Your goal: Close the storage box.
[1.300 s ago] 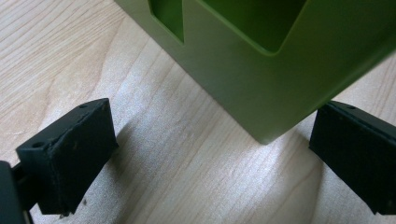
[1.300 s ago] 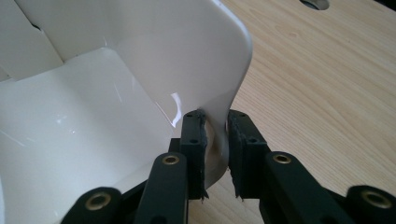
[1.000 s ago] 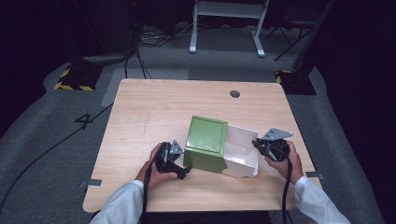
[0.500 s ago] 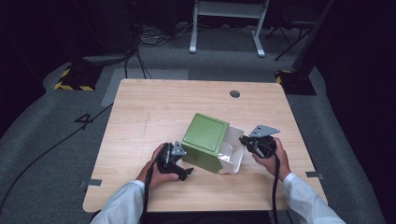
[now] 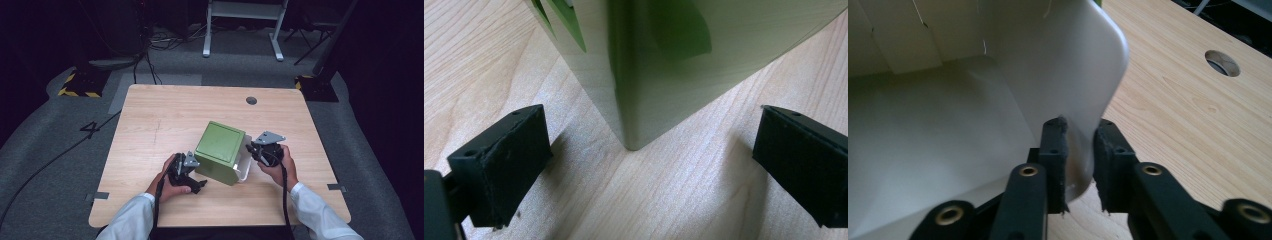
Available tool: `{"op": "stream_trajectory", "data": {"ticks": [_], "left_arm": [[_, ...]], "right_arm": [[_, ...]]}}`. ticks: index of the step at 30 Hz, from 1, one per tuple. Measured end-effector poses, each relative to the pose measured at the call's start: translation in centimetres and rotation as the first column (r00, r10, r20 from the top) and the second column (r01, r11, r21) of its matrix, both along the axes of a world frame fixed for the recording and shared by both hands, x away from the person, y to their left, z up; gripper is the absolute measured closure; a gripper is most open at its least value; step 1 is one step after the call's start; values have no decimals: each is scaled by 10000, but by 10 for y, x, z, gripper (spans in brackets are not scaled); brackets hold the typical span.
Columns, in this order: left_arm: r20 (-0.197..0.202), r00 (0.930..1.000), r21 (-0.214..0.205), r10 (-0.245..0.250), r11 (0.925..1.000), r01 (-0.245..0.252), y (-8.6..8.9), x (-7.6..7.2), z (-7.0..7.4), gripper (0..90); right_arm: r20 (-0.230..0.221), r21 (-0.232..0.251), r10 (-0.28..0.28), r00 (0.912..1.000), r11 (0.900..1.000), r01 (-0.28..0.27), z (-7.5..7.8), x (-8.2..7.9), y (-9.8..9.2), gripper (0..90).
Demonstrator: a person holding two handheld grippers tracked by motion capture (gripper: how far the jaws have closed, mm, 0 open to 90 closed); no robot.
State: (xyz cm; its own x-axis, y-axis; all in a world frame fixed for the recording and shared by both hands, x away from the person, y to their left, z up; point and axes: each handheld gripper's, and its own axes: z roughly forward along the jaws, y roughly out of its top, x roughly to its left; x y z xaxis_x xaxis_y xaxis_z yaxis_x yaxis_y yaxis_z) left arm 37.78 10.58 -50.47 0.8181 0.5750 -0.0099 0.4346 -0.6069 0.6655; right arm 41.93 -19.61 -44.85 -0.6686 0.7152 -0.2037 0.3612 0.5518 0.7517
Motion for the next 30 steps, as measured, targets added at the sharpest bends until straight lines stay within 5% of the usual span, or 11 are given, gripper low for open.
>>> {"op": "stream_trajectory", "data": {"ticks": [12,20,30], "left_arm": [[7,10000,1,-58,10000,58,0,0,0,20],[-41,9999,2,-97,10000,97,0,-1,0,19],[-49,9999,-5,-116,9999,116,0,-2,0,19]], "right_arm": [[-474,686,507,9976,9965,-474,3,1,-3,579],[-632,1379,1681,9837,9777,-1582,13,-8,-31,535],[-388,1715,2256,9735,9612,-2159,22,-23,-54,488]]}}
